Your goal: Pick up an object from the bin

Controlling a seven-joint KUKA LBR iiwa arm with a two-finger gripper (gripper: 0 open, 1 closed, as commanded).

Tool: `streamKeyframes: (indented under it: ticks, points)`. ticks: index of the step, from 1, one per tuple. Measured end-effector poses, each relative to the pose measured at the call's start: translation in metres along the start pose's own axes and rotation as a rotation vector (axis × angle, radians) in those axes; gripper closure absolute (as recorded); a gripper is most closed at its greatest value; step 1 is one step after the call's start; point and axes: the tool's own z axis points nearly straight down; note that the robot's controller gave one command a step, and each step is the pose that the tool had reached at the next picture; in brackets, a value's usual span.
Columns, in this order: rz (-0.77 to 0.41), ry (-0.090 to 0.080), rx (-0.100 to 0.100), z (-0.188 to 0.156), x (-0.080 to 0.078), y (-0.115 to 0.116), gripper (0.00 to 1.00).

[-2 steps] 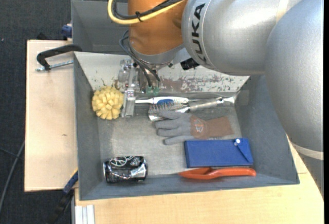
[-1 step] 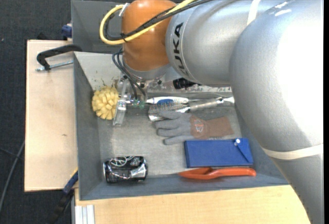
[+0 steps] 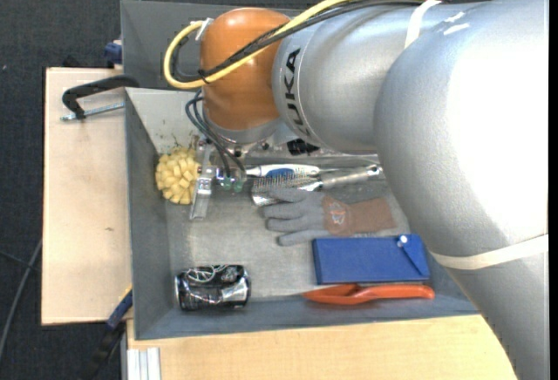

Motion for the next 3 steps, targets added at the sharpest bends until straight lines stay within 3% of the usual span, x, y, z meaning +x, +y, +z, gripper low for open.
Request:
streamKeyframes:
  ticks: [1, 2, 3]
  points:
    - [-0.118, -0.006, -0.006, -0.023, 0.002, 0.013, 0.0]
    - [-0.111, -0.012, -0.005, 0.057, -0.005, 0.012, 0.0]
    - [-0.031, -0.014, -0.013, 0.053, -0.005, 0.007, 1.0]
